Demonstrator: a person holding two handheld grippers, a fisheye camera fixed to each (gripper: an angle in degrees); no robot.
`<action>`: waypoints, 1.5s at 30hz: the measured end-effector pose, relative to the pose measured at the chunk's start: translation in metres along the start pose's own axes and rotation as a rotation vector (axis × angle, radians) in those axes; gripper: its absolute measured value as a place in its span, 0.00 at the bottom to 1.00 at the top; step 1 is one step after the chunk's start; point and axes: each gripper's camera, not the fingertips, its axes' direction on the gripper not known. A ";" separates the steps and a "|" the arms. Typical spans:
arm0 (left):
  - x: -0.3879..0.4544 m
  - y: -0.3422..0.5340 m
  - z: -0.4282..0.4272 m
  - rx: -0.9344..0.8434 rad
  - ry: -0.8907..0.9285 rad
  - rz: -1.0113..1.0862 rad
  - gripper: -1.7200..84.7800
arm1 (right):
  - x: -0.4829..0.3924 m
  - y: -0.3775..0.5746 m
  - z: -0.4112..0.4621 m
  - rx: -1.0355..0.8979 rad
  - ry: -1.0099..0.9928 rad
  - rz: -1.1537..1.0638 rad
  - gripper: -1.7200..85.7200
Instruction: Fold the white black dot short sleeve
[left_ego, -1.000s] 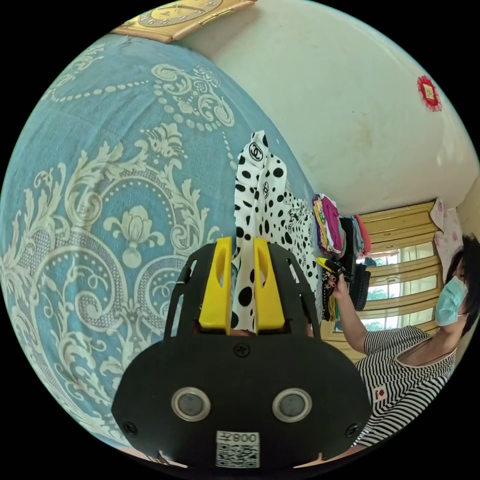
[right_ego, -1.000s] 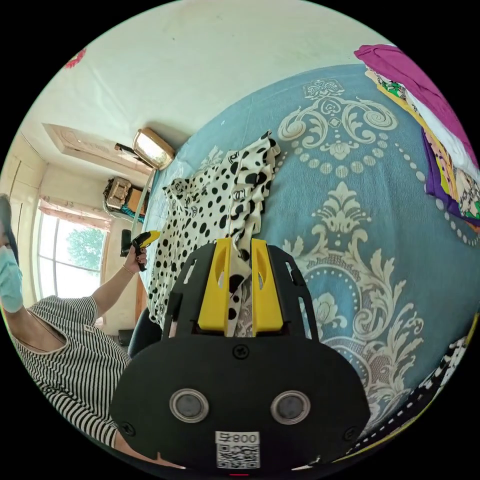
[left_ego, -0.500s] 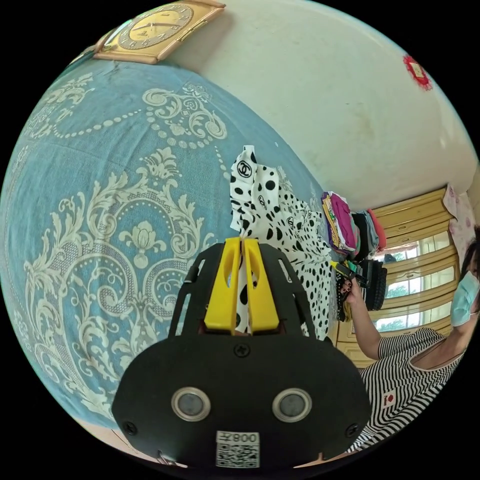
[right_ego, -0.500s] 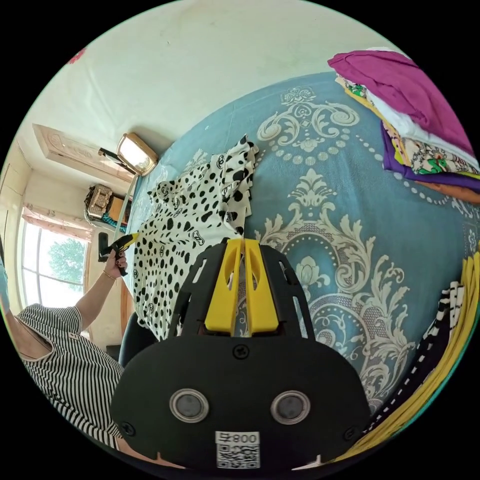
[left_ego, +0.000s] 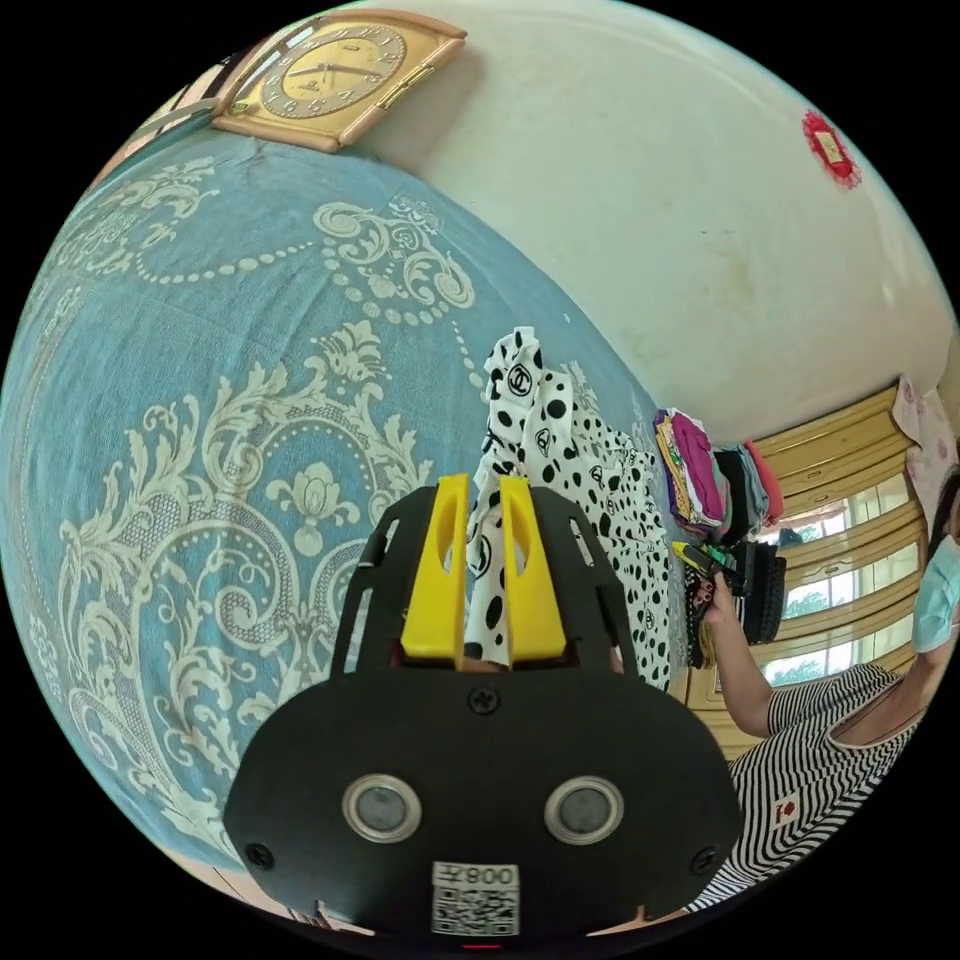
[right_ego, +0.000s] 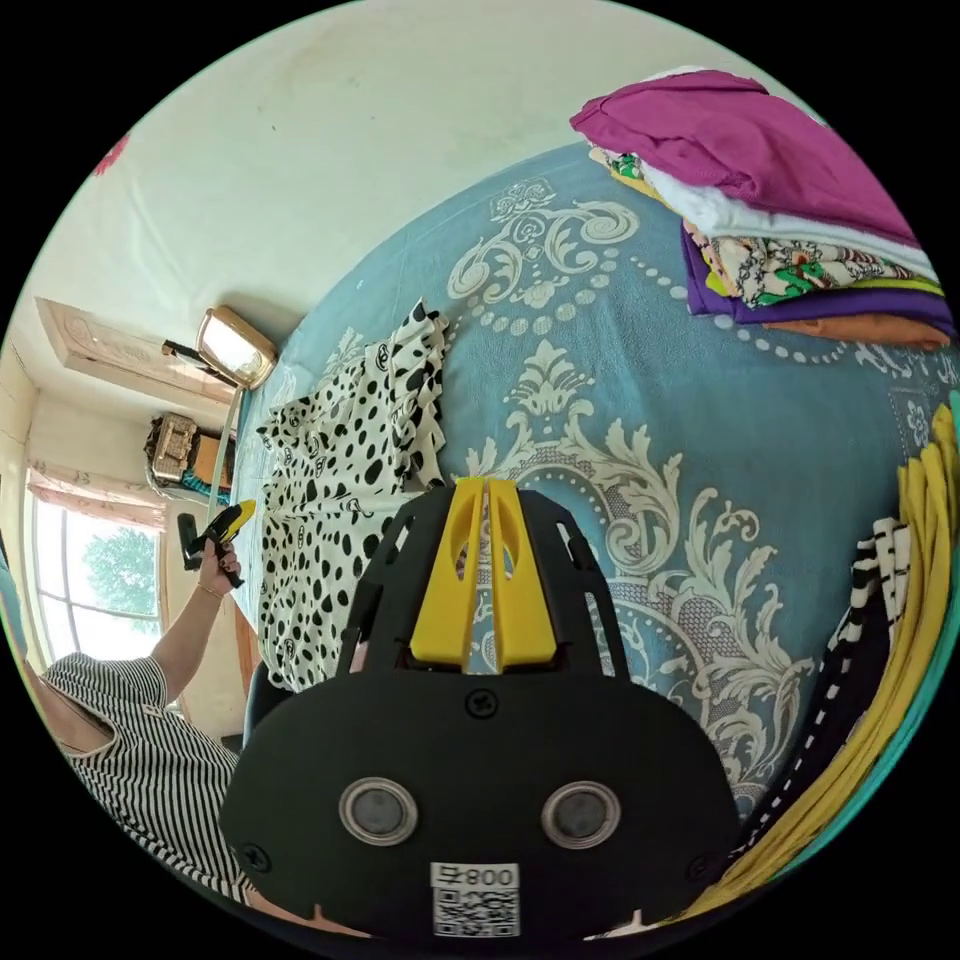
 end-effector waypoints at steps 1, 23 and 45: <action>0.005 -0.012 0.008 -0.010 0.004 0.013 0.11 | -0.010 -0.005 -0.001 0.024 -0.009 -0.026 0.04; 0.135 -0.133 0.106 0.095 0.098 0.132 0.06 | -0.108 -0.165 0.098 0.002 0.122 -0.152 0.03; 0.455 -0.107 0.373 -0.523 -0.266 1.003 0.11 | -0.299 -0.108 0.209 -0.263 0.054 -0.807 0.09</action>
